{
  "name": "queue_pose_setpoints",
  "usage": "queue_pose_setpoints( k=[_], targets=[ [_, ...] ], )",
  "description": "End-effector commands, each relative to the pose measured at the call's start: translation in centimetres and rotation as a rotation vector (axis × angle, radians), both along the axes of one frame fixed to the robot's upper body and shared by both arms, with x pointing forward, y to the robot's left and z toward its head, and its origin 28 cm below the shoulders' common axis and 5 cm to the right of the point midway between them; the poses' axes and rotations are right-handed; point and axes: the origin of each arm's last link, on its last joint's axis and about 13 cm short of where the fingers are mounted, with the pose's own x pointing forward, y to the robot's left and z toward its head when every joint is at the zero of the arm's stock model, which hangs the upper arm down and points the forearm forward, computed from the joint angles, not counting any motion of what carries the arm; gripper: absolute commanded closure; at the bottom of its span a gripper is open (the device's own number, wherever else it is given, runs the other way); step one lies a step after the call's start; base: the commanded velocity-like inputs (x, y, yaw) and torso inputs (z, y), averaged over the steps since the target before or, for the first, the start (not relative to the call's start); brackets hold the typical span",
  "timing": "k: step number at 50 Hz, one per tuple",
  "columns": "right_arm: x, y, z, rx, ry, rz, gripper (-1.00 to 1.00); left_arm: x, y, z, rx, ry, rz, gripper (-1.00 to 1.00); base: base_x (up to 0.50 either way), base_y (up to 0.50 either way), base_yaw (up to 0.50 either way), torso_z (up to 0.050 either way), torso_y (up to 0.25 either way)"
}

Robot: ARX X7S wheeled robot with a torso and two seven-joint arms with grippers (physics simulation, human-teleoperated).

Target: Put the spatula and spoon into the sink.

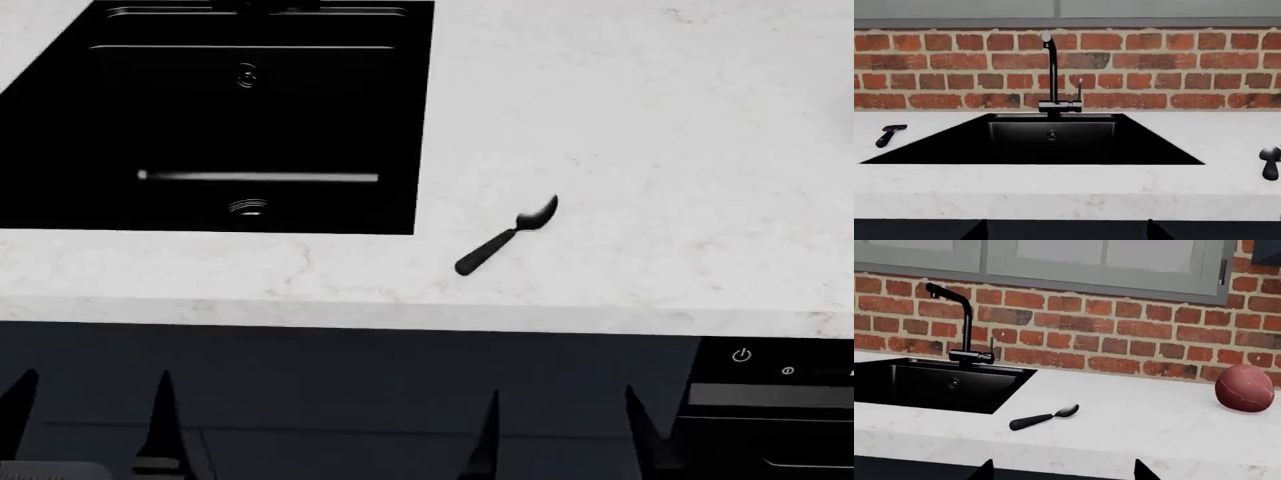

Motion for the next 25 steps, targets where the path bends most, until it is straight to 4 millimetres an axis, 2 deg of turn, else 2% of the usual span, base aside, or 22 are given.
queue_pose_setpoints(
  k=[1, 5, 9, 25],
  targets=[
    [0.4, -0.6, 4.4, -0.076, -0.127, -0.023, -1.0, 1.1, 0.8, 3.8, 0.045, -0.138, 0.04, -1.0, 0.0, 0.0, 0.0, 0.0, 0.0],
    [0.9, -0.9, 5.7, -0.1, -0.144, -0.008, -1.0, 1.5, 1.4, 5.1, 0.067, -0.149, 0.041, -1.0, 0.0, 0.0, 0.0, 0.0, 0.0],
    [1.5, -1.1, 6.9, -0.049, -0.137, 0.031, -1.0, 2.0, 1.9, 6.3, 0.055, -0.106, 0.035, -1.0, 0.0, 0.0, 0.0, 0.0, 0.0],
    [3.0, -2.0, 10.8, -0.004, -0.112, 0.077, -1.0, 4.5, 2.5, 9.8, 0.052, -0.037, -0.005, -1.0, 0.0, 0.0, 0.0, 0.0, 0.0]
  ],
)
